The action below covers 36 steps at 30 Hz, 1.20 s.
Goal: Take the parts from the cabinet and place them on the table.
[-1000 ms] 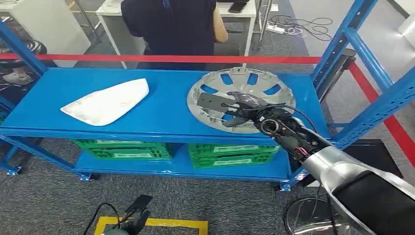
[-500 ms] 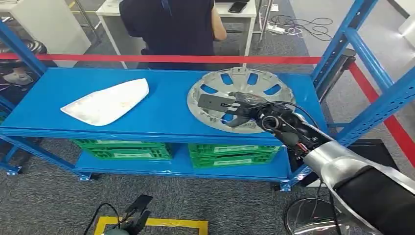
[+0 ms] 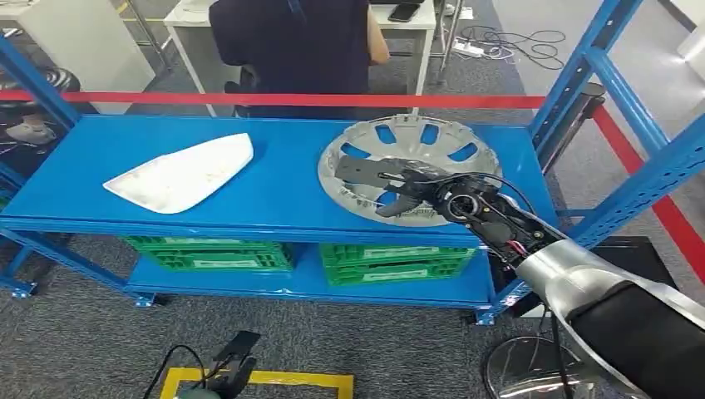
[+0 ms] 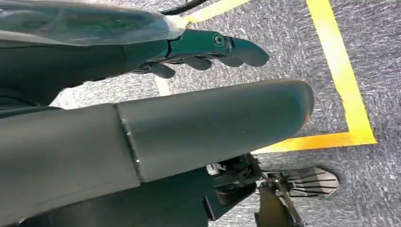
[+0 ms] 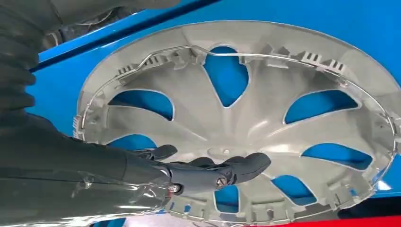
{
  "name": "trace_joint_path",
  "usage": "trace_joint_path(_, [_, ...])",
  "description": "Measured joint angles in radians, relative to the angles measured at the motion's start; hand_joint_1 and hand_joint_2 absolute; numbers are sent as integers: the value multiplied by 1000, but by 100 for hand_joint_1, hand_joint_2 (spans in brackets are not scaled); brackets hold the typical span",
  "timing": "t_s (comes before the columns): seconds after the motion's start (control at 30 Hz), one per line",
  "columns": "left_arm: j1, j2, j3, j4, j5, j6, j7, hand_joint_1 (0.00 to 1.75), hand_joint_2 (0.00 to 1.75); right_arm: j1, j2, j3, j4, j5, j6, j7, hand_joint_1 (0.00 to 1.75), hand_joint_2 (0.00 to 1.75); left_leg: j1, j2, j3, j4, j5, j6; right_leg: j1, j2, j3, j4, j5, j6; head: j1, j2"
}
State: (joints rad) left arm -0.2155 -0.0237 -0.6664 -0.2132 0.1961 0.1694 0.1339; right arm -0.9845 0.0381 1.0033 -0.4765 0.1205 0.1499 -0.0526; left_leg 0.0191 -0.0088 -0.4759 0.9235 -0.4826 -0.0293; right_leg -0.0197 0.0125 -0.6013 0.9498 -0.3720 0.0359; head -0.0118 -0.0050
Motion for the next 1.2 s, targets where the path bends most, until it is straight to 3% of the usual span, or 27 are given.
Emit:
trace_joint_path(0.23, [-1,0,-1,0,2,0,0,0,0,0,0,0,5,3,4,5,0,175,0,0,0,0,0,0,0,0,0,0,0,0,0,0])
trace_joint_path(0.47, [-3,0,-7,0,7,0,4,0,0,5,1,11,19,40,62,82,0,175,0,0,0,0,0,0,0,0,0,0,0,0,0,0])
trace_joint_path(1.2, [-10,0,-31,0,9,-3,10,0,0,55,9,21,65,19,69,68,0,175,0,0,0,0,0,0,0,0,0,0,0,0,1,0])
